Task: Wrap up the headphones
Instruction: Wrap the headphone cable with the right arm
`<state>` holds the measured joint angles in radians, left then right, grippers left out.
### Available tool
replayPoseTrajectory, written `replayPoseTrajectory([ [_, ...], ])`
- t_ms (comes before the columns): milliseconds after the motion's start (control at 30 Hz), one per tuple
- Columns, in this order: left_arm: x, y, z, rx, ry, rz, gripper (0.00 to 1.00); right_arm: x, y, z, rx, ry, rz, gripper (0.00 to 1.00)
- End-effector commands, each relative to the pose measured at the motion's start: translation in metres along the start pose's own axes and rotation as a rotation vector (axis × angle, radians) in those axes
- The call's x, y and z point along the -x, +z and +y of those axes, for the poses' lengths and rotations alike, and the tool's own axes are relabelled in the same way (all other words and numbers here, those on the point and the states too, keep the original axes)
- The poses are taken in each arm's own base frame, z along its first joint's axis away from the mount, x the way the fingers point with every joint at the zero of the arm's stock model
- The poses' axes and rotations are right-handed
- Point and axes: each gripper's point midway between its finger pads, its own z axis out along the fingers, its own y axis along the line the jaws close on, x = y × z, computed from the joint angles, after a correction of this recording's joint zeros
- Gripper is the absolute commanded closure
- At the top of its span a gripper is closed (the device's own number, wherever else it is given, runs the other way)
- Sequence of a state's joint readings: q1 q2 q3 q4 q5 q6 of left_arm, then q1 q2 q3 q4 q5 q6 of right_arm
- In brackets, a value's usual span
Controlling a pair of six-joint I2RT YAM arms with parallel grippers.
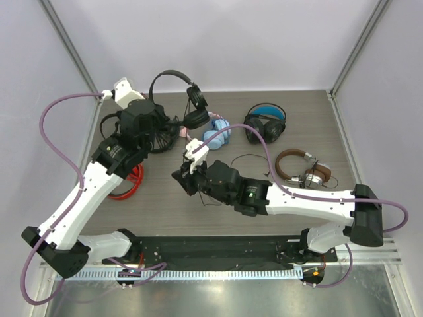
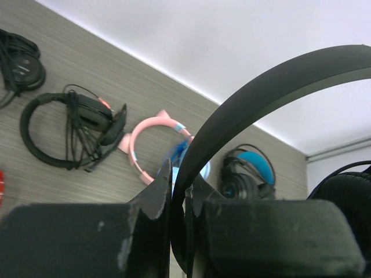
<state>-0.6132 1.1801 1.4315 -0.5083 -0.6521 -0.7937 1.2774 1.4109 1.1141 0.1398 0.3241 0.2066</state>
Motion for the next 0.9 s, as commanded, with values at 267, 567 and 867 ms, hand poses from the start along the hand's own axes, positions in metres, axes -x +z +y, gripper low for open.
replayPoseTrajectory([
  [267, 0.024, 0.006, -0.001, 0.026, 0.004, -0.129, 1.00, 0.044, -0.025, 0.046, 0.212, 0.084, -0.007, 0.88],
  [567, 0.010, 0.015, 0.011, 0.070, 0.081, -0.125, 1.00, 0.058, -0.041, 0.047, 0.223, 0.027, 0.060, 0.86],
  [867, -0.012, 0.022, 0.009, 0.013, 0.210, -0.054, 1.00, 0.066, -0.058, 0.026, 0.148, -0.110, 0.130, 0.85],
])
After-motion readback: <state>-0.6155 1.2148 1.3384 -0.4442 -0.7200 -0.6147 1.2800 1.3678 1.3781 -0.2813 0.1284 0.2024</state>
